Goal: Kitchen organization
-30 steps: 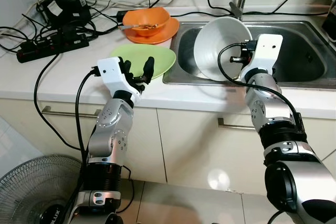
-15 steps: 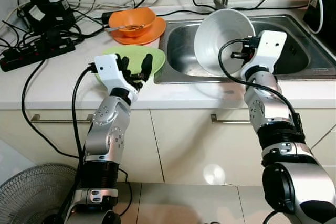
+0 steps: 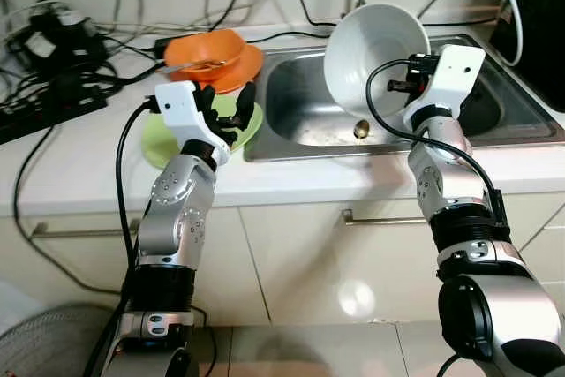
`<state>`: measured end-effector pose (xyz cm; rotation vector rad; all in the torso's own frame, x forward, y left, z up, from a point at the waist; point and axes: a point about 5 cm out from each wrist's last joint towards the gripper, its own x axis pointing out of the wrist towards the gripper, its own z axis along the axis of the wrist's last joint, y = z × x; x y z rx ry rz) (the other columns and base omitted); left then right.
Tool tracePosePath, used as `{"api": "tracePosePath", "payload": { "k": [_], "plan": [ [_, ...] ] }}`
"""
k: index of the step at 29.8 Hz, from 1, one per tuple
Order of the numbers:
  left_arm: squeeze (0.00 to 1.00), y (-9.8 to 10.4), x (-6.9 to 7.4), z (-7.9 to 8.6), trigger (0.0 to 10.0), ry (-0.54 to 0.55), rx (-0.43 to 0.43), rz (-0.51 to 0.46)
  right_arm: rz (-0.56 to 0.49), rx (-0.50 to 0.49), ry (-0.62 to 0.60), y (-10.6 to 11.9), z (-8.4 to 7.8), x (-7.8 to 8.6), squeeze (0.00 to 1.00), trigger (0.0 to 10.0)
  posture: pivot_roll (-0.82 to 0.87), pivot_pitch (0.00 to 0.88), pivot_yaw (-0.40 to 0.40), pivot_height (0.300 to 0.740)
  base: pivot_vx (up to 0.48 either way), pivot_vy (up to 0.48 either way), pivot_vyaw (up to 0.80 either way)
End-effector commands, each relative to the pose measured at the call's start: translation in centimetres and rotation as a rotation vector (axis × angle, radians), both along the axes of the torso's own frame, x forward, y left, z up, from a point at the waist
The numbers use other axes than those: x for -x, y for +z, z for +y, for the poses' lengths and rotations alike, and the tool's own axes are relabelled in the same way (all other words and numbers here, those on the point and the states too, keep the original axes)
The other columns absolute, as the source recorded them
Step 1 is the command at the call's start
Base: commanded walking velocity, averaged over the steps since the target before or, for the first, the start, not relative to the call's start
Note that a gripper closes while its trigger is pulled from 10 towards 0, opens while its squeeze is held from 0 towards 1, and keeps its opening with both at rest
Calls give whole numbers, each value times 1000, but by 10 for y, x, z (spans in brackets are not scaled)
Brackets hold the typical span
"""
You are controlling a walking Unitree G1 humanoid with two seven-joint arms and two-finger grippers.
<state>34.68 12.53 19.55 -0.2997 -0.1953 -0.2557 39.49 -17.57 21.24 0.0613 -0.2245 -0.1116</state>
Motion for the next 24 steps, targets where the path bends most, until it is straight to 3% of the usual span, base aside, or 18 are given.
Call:
{"api": "tracePosePath", "payload": {
  "k": [1, 15, 24],
  "plan": [
    [0, 6, 1, 5, 10000, 5, -3, -23, -59, -7, 23, 11, 8, 1, 0, 0, -73, 0, 113, 740, 461, 0, 0],
    [0, 4, 1, 2, 10000, -2, -12, -14, -59, -9, 13, 10, 7, 1, 0, 0, -72, 0, 115, 740, 453, 0, 0],
    [0, 4, 2, 3, 10000, -12, 17, -9, -55, -8, 11, 8, 7, 2, 0, 0, -67, 0, 116, 740, 0, 0, 0]
  ]
}}
